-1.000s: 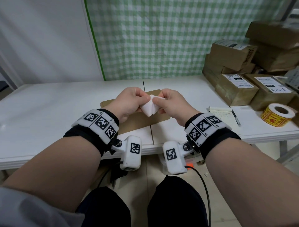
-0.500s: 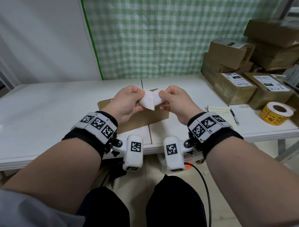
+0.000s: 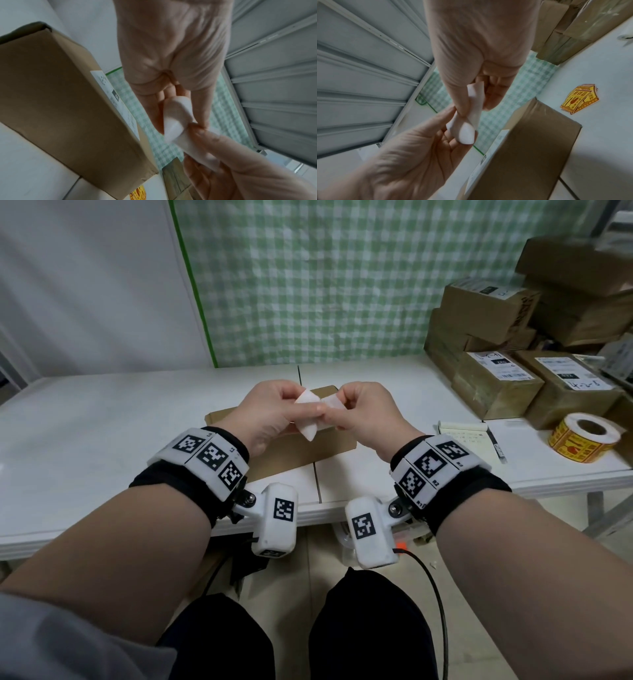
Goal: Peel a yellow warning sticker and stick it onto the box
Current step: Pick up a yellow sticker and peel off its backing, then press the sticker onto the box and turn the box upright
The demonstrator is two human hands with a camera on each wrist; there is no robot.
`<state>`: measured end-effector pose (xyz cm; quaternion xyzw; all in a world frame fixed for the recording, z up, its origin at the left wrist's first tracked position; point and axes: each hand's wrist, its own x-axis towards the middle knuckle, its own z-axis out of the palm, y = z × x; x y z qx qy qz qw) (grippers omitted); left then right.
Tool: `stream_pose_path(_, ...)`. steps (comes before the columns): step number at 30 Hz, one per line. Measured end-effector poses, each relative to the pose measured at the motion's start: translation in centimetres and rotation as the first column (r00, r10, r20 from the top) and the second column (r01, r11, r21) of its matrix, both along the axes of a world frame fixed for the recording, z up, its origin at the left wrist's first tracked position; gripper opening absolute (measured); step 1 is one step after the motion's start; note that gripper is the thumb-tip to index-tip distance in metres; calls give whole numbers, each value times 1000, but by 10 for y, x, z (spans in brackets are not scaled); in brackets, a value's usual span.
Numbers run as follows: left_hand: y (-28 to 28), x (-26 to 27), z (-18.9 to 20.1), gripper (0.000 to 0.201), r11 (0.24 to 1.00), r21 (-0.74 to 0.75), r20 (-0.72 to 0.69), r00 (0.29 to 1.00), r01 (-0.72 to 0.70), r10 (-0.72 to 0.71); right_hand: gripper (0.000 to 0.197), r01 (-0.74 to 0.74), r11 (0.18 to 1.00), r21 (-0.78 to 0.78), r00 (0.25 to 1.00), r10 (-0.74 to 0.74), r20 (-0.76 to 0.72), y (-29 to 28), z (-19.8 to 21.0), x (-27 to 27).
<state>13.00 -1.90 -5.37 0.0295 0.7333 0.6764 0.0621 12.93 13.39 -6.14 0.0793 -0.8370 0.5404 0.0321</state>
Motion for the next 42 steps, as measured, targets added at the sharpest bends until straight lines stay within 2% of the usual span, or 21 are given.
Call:
stream_pose_path(6, 2, -1, 1, 27, 997, 72, 4, 1000, -13, 13, 29, -21, 982, -187, 993, 42, 110, 5, 0, -3)
stream_pose_path(11, 0, -2, -4, 24, 977, 211, 52, 998, -36, 25, 31, -47, 951, -305, 982, 100, 159, 8, 4, -3)
stream_pose_path(15, -5, -1, -4, 14, 946, 313, 83, 995, -87, 64, 26, 24, 940, -340, 979, 46, 196, 15, 2, -5)
stream_pose_path(17, -9, -2, -4, 7, 952, 284, 76, 993, -113, 95, 17, 85, 964, -251, 975, -28, 222, 24, -3, -8)
stream_pose_path(19, -12, -3, -5, 7, 983, 132, 44, 991, -131, 126, 11, 173, 980, -100, 962, -147, 231, 32, -8, -10)
stream_pose_path(21, -11, -3, -8, 9, 992, 7, 10, 992, -125, 125, 15, 272, 962, 5, 939, -266, 218, 36, -13, -13)
stream_pose_path(24, -8, -2, -12, 18, 990, -91, 2, 994, -110, 111, 25, 358, 932, 62, 900, -362, 242, 40, -17, -14)
stream_pose_path(27, -7, -2, -16, 23, 988, -135, -14, 997, -82, 81, 29, 357, 909, 213, 885, -403, 235, 43, -21, -13)
stream_pose_path(28, -6, -2, -17, 21, 990, -121, -14, 998, -66, 65, 24, 326, 899, 292, 888, -397, 233, 43, -22, -13)
stream_pose_path(30, -5, -1, -19, 13, 996, -81, -5, 999, -43, 42, 11, 247, 917, 313, 895, -340, 290, 42, -25, -12)
stream_pose_path(33, -4, 0, -20, 4, 1000, 19, -2, 1000, -9, 10, 31, 253, 952, 169, 903, -296, 313, 40, -29, -12)
stream_pose_path(35, -3, 0, -21, 13, 999, 36, -20, 1000, 7, -7, 21, 239, 969, 55, 920, -244, 307, 34, -24, -8)
stream_pose_path(37, -2, 0, -22, 19, 999, -22, -53, 998, 26, -27, 25, 159, 986, -38, 917, -134, 376, 28, -17, -4)
stream_pose_path(39, -1, 1, -23, 23, 995, -88, -86, 995, 47, -54, 32, 36, 998, -58, 892, -5, 452, 23, -13, -2)
stream_pose_path(42, -1, 3, -23, 29, 985, -144, -105, 989, 91, -106, 25, -103, 989, -103, 848, 141, 512, 18, -13, 0)
